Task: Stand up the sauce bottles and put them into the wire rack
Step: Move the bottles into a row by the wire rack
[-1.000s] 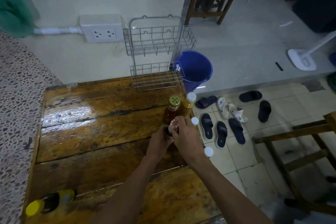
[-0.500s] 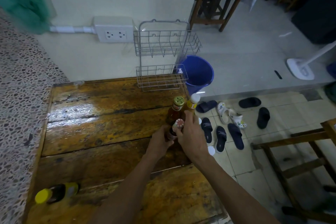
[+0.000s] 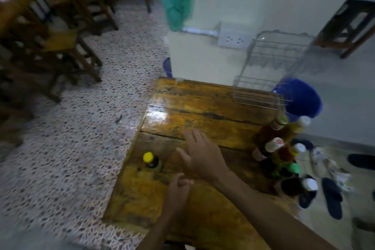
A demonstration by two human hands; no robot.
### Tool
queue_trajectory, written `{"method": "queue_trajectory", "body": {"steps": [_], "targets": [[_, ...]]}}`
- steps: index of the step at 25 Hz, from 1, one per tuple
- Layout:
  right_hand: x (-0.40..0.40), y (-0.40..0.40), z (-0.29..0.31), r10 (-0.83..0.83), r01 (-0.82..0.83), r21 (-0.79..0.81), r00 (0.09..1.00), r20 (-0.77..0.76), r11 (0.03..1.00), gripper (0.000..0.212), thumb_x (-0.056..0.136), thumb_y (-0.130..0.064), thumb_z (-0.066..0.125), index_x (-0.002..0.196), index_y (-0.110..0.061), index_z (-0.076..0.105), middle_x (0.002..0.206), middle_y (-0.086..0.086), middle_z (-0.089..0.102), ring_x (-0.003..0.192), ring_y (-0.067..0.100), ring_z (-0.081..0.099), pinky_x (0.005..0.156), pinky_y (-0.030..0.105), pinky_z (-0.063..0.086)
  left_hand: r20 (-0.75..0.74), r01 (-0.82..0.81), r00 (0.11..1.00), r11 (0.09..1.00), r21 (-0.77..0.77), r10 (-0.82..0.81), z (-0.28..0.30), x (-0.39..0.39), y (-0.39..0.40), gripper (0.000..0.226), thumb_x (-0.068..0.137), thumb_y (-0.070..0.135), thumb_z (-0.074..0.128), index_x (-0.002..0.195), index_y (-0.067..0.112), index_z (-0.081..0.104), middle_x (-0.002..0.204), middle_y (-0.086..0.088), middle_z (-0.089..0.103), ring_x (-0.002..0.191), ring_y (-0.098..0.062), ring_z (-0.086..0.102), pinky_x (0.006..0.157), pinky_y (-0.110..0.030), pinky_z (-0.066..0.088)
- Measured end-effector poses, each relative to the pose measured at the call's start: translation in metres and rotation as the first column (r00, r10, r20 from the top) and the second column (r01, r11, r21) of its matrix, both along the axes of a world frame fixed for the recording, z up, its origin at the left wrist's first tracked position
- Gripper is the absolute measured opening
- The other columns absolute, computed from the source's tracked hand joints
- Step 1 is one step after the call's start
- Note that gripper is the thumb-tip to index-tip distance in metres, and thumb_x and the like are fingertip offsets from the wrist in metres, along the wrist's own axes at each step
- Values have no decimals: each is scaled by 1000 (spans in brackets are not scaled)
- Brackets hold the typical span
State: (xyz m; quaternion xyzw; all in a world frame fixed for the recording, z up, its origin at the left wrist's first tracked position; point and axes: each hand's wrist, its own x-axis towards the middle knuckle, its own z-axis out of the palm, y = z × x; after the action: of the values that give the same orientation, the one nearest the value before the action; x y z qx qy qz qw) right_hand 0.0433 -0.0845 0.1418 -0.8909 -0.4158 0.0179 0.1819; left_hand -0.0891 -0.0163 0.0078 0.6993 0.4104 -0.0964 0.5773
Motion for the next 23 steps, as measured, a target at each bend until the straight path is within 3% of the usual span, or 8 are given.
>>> {"method": "queue_trajectory", "body": {"steps": [2, 6, 9, 12, 14, 17, 20, 23], "targets": [[-18, 30, -6, 103, -103, -43, 995, -7, 994, 52, 97, -54, 50, 136, -20, 42, 119, 4, 52, 106, 25, 56, 62, 40, 57, 17, -115, 993, 993, 36, 114, -1, -25, 28, 40, 94, 38, 75, 126, 19, 61, 106, 9, 72, 99, -10, 68, 72, -23, 49], [-40, 65, -15, 198, -203, -51, 976, -85, 978, 60, 92, -59, 56, 140, -26, 40, 125, 0, 49, 112, 22, 51, 62, 33, 45, 29, -226, 974, 969, 99, 224, 7, -43, 66, 35, 88, 41, 80, 109, 23, 59, 103, 5, 70, 96, -15, 68, 73, -33, 53], [-46, 81, -22, 229, -234, -102, 972, -56, 967, 52, 95, -56, 57, 136, -26, 44, 124, 2, 49, 111, 22, 50, 60, 33, 42, 83, -244, 969, 958, 153, 233, 12, -41, 87, 41, 83, 44, 84, 106, 28, 54, 100, 10, 63, 86, -4, 61, 64, -30, 48], [-45, 92, -31, 302, -294, -185, 953, 17, 938, 32, 99, -47, 55, 119, -22, 54, 112, 4, 49, 103, 23, 52, 55, 34, 44, 158, -105, 986, 951, 292, 60, 12, -26, 107, 32, 85, 44, 77, 104, 37, 52, 103, 13, 60, 91, -6, 63, 66, -32, 54], [-39, 93, -37, 402, -375, -231, 913, 78, 898, 27, 100, -41, 56, 112, -17, 57, 106, 5, 54, 95, 23, 56, 49, 32, 45, 247, 1, 965, 941, 339, -90, 13, -11, 120, 29, 90, 30, 74, 111, 39, 56, 105, 18, 60, 97, 3, 63, 71, -19, 52], [-25, 82, -37, 487, -435, -264, 855, 180, 861, 29, 103, -41, 52, 107, -13, 60, 99, 5, 61, 87, 20, 58, 45, 27, 48, 282, 193, 923, 948, 251, -263, 28, 9, 128, 30, 94, 15, 73, 111, 36, 60, 98, 20, 67, 84, 9, 66, 64, -10, 48], [0, 63, -19, 485, -410, -273, 812, 325, 870, 34, 106, -43, 41, 101, -13, 58, 92, 6, 60, 82, 20, 53, 47, 28, 44, 306, 402, 842, 895, 192, -443, 36, 27, 126, 16, 89, 21, 79, 82, 28, 65, 68, 15, 66, 57, 2, 58, 54, -17, 40], [27, 49, 1, 423, -345, -247, 786, 451, 905, 42, 107, -41, 37, 85, -15, 62, 80, 5, 59, 74, 23, 52, 45, 29, 37, 368, 476, 796, 873, 109, -480, 55, 46, 116, 12, 84, 21, 81, 86, 20, 70, 73, 10, 68, 62, -2, 63, 57, -18, 46]]}}
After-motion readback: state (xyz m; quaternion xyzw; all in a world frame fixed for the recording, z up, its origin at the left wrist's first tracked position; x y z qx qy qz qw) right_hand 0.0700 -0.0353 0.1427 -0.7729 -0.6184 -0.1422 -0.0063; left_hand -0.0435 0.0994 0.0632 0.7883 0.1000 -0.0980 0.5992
